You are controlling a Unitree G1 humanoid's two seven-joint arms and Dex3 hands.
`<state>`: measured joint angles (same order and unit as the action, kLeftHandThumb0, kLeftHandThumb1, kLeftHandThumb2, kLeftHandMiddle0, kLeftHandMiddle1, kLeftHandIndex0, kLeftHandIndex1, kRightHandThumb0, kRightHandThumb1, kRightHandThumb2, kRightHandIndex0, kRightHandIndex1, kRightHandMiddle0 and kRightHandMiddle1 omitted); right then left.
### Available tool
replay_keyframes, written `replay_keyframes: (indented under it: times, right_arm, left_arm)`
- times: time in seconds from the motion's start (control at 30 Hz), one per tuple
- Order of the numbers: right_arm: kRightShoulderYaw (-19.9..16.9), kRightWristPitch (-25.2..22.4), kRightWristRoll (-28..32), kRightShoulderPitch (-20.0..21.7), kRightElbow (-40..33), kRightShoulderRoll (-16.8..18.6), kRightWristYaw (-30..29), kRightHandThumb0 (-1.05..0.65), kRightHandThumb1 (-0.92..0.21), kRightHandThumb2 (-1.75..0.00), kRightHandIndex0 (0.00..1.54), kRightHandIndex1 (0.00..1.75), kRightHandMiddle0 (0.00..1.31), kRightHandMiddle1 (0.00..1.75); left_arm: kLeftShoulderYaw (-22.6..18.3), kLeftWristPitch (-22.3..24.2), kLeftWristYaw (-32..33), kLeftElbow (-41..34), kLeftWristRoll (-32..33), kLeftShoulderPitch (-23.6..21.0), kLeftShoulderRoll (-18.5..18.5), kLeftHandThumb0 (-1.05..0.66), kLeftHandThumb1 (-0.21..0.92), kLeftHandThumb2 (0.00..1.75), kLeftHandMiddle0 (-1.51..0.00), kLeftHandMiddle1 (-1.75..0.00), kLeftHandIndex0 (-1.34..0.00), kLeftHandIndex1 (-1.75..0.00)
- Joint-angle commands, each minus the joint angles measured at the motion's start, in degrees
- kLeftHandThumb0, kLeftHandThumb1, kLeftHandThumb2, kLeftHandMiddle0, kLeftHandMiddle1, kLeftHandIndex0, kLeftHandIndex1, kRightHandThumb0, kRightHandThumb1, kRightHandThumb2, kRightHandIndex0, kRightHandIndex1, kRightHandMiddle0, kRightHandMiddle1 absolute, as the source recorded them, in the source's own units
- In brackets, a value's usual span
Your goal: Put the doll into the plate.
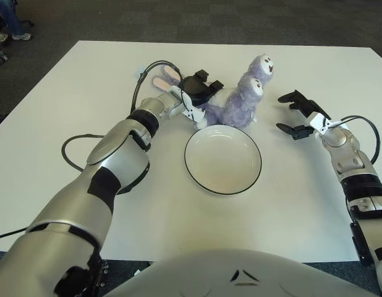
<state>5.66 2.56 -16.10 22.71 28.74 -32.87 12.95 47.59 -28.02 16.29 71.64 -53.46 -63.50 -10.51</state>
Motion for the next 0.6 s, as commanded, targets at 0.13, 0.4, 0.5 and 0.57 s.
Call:
replay_keyframes:
  times: [0.13,0.4,0.5,0.57]
  right_arm:
    - [0.61,-2.65,0.66,-3.62,4.48,0.61,3.07,-0.48,-0.55,-0.94,0.08,0.79,0.0,0.98]
    - [0.09,-1.36,1.84,-3.73,5.51,0.84,2.69,-0.5,-0.57,-0.91,0.08,0.77,0.0,0.99]
    - [0.43,-0.78,1.39,-3.62,5.75,0.67,2.59,-0.52,-0.59,-0.88,0.08,0.77,0.0,0.99]
    - [0.75,-0.66,0.93,-3.51,5.75,0.49,2.65,-0.53,-0.6,-0.88,0.08,0.77,0.0,1.0]
  left_arm:
    - [3.12,-0.14,-0.4,2.1,-2.81,2.17,0.71,0.4,0.52,0.97,-0.52,-1.63,0.0,-1.36]
    - [5.12,1.1,2.86,1.89,-4.45,1.69,0.5,0.41,0.49,1.03,-0.52,-1.66,0.0,-1.56]
    - [5.36,1.37,3.97,1.91,-4.56,1.67,0.4,0.41,0.49,1.04,-0.52,-1.66,-0.03,-1.61]
    - [5.38,1.41,4.58,1.97,-4.5,1.65,0.3,0.41,0.49,1.05,-0.51,-1.67,-0.06,-1.65]
